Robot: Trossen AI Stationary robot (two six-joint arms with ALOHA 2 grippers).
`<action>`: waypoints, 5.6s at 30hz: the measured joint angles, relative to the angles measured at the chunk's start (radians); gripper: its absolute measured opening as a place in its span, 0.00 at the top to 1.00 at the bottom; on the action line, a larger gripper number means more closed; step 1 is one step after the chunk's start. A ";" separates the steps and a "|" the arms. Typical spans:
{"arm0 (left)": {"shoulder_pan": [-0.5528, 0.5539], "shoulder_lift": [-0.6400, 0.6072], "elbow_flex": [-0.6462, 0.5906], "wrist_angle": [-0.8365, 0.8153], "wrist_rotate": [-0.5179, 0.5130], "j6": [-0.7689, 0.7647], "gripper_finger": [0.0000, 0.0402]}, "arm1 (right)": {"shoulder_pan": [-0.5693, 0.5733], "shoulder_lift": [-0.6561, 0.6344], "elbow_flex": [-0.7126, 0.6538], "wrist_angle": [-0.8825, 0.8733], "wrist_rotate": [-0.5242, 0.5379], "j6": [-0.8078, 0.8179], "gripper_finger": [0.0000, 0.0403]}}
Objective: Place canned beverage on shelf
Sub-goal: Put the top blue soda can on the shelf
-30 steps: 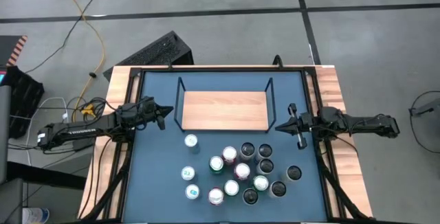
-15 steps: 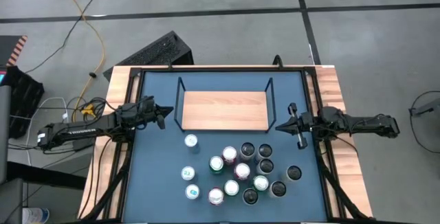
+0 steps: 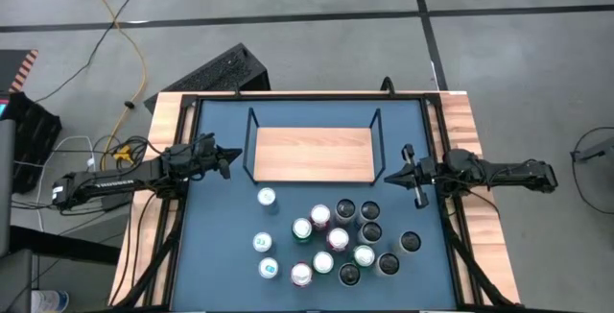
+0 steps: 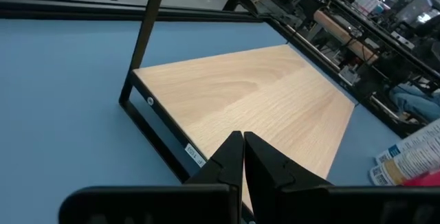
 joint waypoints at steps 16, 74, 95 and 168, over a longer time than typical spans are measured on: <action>0.000 0.000 0.000 0.001 -0.002 0.034 1.00 | 0.000 0.000 0.000 -0.001 0.000 0.000 1.00; -0.100 0.645 1.155 0.292 0.387 0.315 0.78 | 0.000 0.135 0.612 0.377 0.211 -0.180 0.77; -0.270 1.098 1.831 -1.170 0.313 0.481 0.63 | 0.000 0.309 0.919 -0.319 0.262 -0.007 0.43; -0.493 1.552 1.830 -1.493 0.090 -0.621 0.39 | 0.000 0.309 0.919 -0.580 0.288 0.156 0.35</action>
